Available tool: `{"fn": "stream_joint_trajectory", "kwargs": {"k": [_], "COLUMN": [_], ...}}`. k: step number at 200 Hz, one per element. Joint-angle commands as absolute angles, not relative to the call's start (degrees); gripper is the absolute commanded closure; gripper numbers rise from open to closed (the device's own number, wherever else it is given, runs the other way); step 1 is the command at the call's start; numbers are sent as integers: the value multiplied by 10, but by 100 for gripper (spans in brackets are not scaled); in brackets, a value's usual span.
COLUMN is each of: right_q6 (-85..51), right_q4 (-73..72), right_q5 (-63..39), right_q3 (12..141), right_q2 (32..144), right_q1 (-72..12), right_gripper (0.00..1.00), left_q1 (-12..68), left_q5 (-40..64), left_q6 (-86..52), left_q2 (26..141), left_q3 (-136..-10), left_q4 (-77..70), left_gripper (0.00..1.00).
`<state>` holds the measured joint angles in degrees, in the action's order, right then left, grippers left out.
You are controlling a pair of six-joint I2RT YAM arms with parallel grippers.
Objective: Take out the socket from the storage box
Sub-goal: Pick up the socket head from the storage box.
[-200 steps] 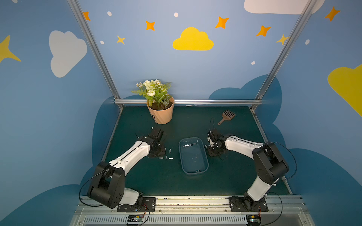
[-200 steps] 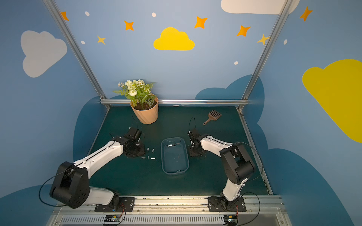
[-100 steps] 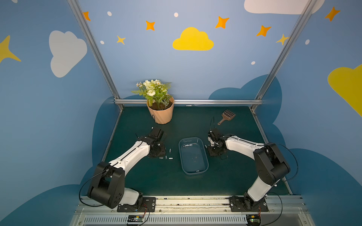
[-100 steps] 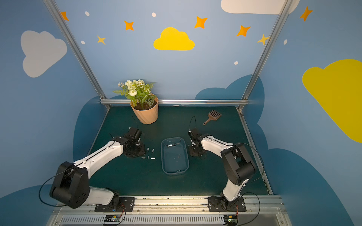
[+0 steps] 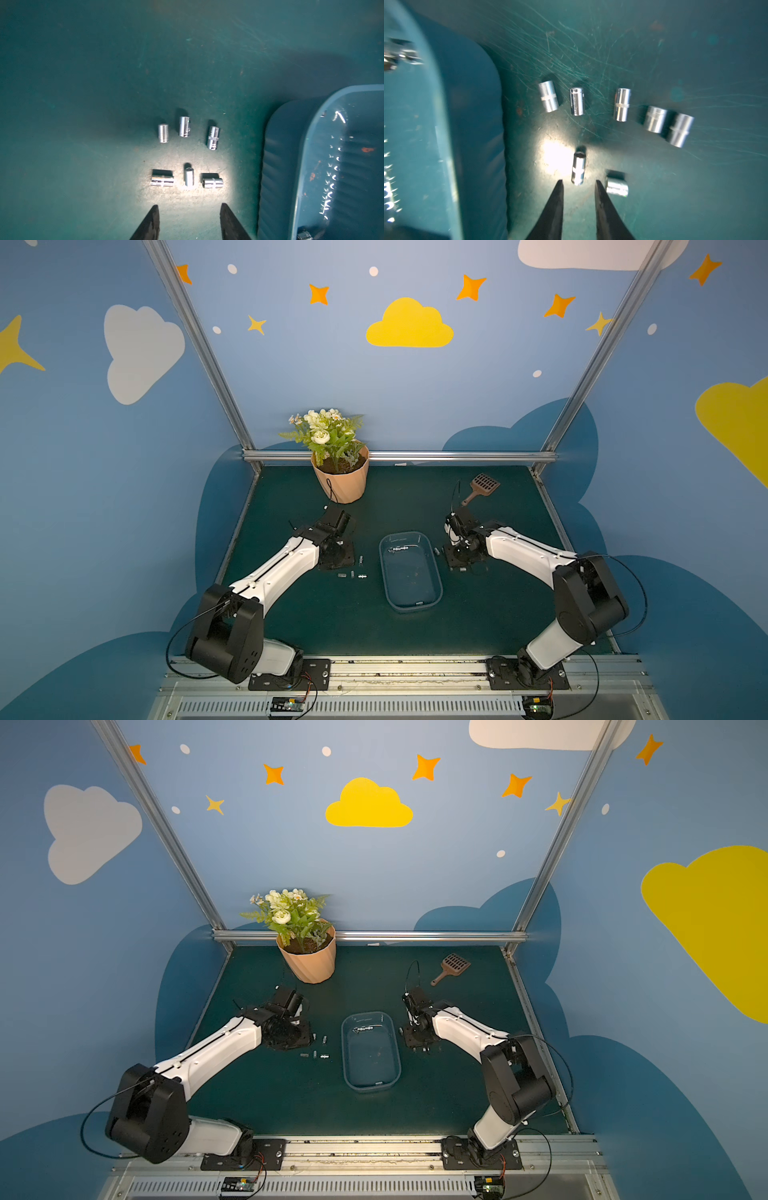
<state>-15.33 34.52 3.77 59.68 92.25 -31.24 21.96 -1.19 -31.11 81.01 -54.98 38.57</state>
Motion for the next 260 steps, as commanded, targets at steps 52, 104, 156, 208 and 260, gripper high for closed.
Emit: {"fn": "stream_joint_trajectory", "kwargs": {"k": [52,104,156,208,260], "right_q6": [-148,-153,-158,-160,-163], "right_q4": [373,373,369,369,367], "right_q5": [43,37,23,19,16], "right_q3": [606,593,577,563,551], "right_q2": [868,850,831,818,811], "right_q1": [-303,-296,-289,-286,-283], "right_gripper": [72,72,72,72,72], "left_q1": [285,356,392,396,398], "left_q5": [-20,-44,-48,-54,-57], "left_q6": [-306,-295,-278,-268,-265], "left_q2": [829,905,996,1094,1166], "left_q3": [-618,-703,-784,-870,-925], "left_q4": [397,416,442,494,515], "left_gripper": [52,52,52,52,52]}}
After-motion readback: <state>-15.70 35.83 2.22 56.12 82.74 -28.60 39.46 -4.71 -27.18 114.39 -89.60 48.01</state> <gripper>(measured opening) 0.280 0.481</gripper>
